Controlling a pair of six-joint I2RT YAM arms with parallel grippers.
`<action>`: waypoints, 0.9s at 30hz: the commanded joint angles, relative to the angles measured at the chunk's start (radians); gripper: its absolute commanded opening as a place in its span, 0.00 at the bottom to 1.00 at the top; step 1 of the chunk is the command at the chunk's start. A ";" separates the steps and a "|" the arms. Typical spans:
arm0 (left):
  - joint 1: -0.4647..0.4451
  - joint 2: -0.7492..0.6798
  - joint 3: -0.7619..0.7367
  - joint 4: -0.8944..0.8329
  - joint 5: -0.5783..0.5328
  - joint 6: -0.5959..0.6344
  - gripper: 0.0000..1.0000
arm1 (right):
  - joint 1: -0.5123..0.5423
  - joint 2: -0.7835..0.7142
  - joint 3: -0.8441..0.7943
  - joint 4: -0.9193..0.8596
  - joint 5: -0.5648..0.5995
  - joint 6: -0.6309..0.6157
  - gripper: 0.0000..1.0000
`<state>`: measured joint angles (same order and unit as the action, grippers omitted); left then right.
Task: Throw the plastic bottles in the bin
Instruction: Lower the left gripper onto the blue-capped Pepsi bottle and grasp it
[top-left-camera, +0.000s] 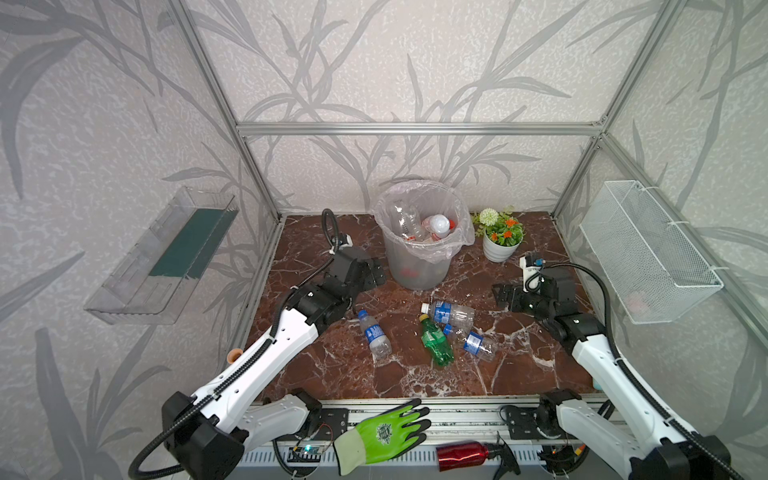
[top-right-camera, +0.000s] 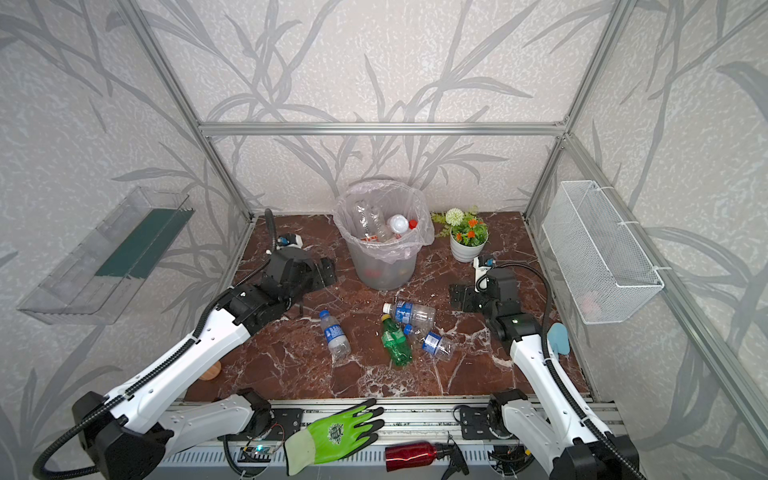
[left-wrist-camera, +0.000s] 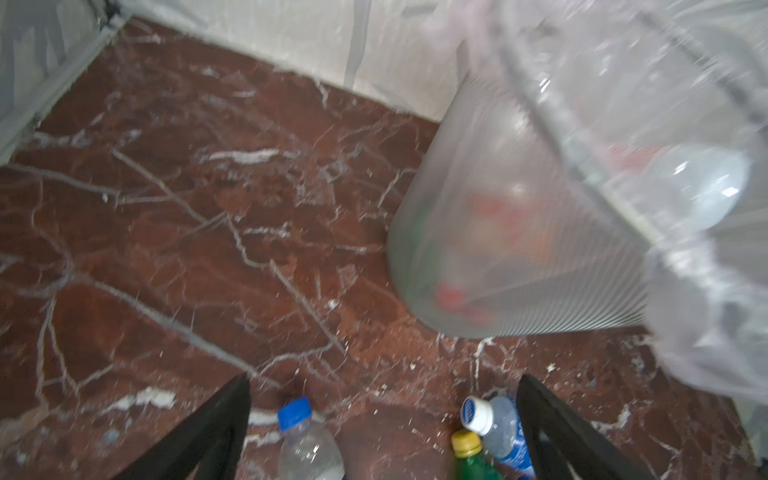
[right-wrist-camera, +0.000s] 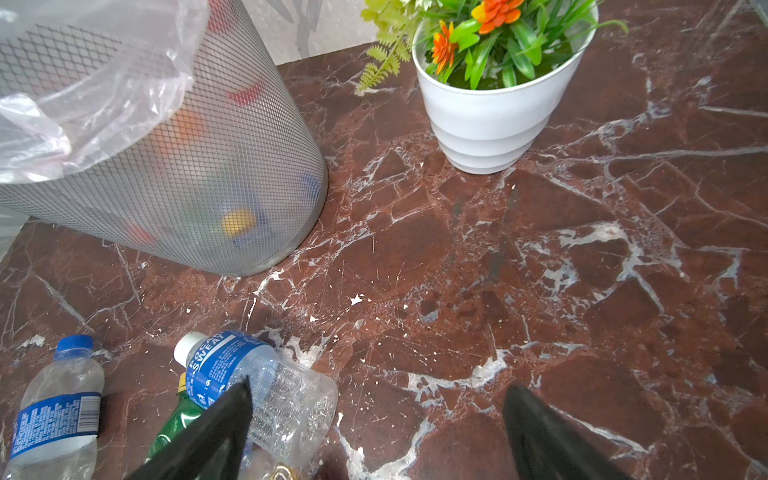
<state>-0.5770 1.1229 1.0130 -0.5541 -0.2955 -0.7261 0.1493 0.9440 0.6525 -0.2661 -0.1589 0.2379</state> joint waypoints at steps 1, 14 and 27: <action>-0.034 -0.010 -0.058 -0.108 -0.005 -0.153 0.99 | 0.003 0.013 -0.013 0.031 -0.019 -0.014 0.94; -0.183 0.027 -0.220 -0.203 0.069 -0.364 0.95 | 0.003 0.018 -0.045 0.069 0.035 0.009 0.95; -0.195 0.168 -0.276 -0.089 0.188 -0.365 0.89 | 0.003 0.009 -0.054 0.070 0.042 0.012 0.95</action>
<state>-0.7662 1.2640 0.7395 -0.6693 -0.1246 -1.0740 0.1493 0.9615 0.6071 -0.2131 -0.1307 0.2405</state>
